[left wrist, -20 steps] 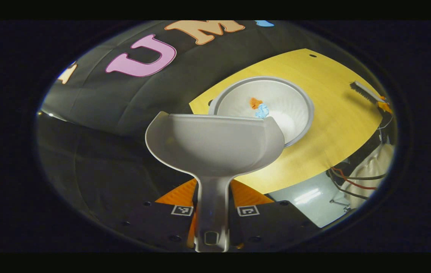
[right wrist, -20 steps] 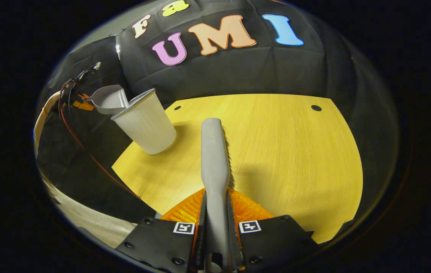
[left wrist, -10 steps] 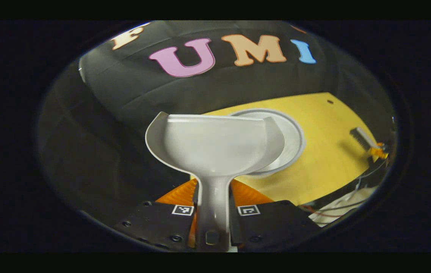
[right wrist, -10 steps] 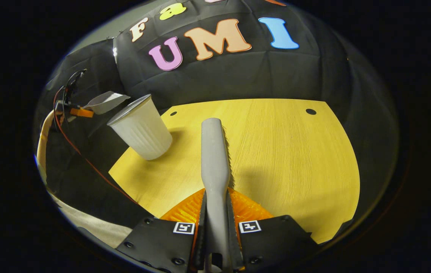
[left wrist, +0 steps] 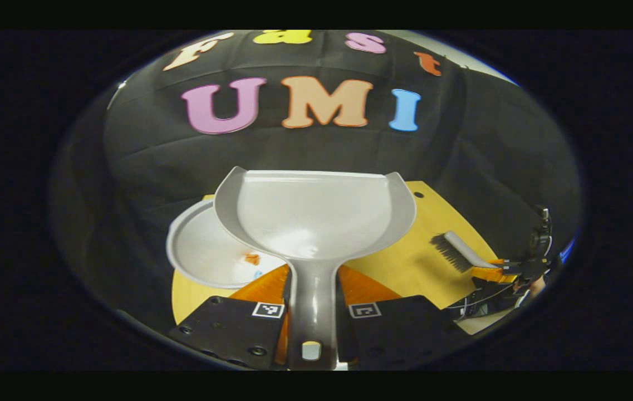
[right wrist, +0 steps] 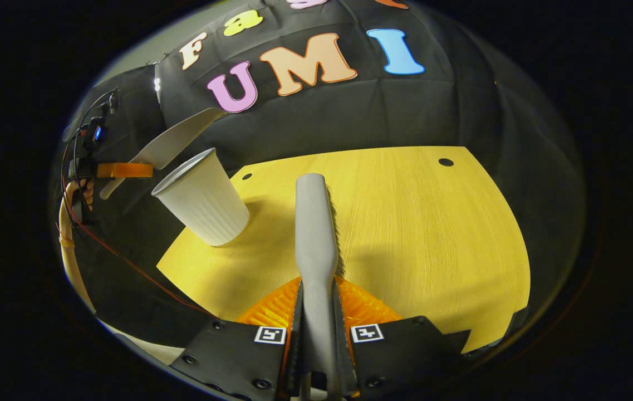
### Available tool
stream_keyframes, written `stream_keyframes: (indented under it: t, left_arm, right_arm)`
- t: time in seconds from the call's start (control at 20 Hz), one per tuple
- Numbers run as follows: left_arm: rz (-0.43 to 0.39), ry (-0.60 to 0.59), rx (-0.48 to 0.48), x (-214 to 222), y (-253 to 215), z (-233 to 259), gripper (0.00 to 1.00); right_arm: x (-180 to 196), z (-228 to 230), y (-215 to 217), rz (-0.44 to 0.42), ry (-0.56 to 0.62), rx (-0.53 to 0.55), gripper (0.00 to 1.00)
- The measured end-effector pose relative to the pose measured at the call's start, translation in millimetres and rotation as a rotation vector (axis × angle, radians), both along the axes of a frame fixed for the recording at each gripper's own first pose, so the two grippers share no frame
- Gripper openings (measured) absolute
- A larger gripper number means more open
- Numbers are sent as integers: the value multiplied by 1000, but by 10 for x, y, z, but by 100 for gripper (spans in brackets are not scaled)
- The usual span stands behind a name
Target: Pick up the small broom and dustpan from the desktop, sweep the trash into the dustpan with the broom, and then empty the trash into the garbage bin.
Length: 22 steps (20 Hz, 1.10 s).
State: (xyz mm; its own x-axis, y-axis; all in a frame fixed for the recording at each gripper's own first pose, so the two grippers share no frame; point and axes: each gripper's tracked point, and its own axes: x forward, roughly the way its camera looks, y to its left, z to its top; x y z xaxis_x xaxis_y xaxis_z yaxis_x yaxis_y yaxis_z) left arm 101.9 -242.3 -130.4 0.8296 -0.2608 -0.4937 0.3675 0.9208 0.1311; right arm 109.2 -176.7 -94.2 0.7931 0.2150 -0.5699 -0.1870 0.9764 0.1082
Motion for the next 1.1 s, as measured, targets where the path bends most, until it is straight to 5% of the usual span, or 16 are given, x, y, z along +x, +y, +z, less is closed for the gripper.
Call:
stream_keyframes:
  t: [0.25,0.45,1.1]
  left_arm:
    - [-64,68,-45,-76,-812,-538,27]
    - [30,156,-12,-142,-848,-1274,28]
    - [255,357,-52,-150,-514,-2740,28]
  right_arm:
    - [32,-140,-2,-169,28,104,28]
    - [-10,-225,-1,-299,49,126,28]
    - [-71,-757,97,-311,215,72,28]
